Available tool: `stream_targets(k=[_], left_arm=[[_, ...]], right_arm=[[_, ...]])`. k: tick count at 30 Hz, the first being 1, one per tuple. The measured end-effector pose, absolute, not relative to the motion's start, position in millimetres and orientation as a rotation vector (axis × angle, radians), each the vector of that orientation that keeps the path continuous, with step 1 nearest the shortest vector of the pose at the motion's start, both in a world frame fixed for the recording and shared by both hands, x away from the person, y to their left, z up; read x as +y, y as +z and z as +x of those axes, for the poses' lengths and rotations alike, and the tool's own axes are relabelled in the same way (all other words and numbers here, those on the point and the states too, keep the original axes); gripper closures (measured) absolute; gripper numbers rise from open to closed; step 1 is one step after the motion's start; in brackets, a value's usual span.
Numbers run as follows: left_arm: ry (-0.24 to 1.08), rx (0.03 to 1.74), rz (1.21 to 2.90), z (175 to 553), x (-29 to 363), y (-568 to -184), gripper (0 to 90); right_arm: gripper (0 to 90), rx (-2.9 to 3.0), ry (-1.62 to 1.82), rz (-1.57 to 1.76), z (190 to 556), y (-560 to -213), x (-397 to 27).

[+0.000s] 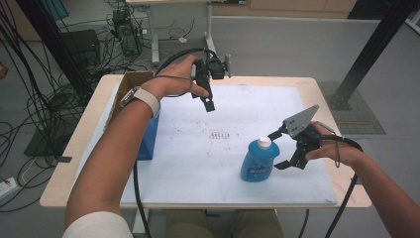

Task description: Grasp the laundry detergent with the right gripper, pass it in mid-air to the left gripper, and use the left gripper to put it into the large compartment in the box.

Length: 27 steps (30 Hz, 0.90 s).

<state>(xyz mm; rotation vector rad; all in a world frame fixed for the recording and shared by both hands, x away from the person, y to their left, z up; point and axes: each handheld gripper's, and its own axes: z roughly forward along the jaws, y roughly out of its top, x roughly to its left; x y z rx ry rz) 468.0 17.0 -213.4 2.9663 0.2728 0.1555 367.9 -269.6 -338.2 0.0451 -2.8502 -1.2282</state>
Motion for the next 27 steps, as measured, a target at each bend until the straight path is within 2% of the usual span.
stream_targets(k=[27], left_arm=[[0.149, 0.281, 2.963, 467.9, 19.6, -216.0, 10.1]], right_arm=[[4.7, -2.829, -1.263, 0.052, 367.3, -349.9, -265.5]])
